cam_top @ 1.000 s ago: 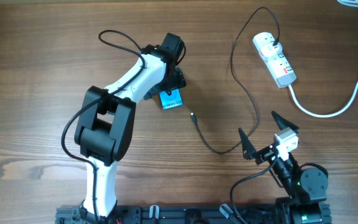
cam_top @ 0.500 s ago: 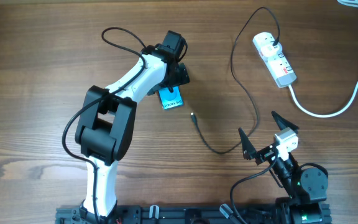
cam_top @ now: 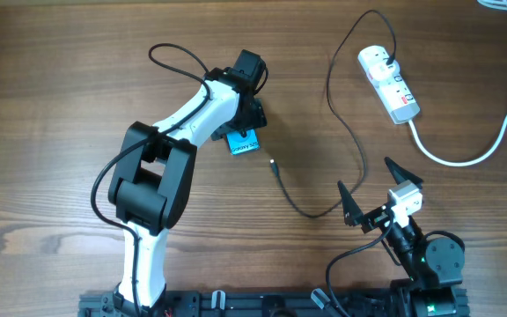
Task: Plug charger to phone and switch on socket
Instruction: 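Lower the left gripper and close it on the phone's top edge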
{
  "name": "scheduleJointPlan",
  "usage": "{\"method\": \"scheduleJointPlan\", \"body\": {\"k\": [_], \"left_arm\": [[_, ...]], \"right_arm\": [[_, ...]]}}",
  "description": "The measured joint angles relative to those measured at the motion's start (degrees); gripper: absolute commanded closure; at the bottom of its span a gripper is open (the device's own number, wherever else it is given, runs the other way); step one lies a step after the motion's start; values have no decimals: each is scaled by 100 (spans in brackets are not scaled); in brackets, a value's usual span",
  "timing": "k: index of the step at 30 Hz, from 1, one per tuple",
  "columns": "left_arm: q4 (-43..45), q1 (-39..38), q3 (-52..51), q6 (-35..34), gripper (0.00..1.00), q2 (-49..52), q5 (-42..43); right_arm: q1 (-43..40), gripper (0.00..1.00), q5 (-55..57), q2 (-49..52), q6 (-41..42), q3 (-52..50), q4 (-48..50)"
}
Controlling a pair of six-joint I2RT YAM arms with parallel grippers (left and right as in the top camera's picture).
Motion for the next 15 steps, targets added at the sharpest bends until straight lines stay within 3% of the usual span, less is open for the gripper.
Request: {"method": "scheduleJointPlan", "body": {"k": [6, 15], "left_arm": [[190, 2, -13, -2, 5, 0, -168], [-247, 0, -22, 7, 20, 0, -177]], "right_arm": [[0, 0, 0, 0, 2, 2, 0], [0, 0, 0, 0, 2, 0, 0]]}}
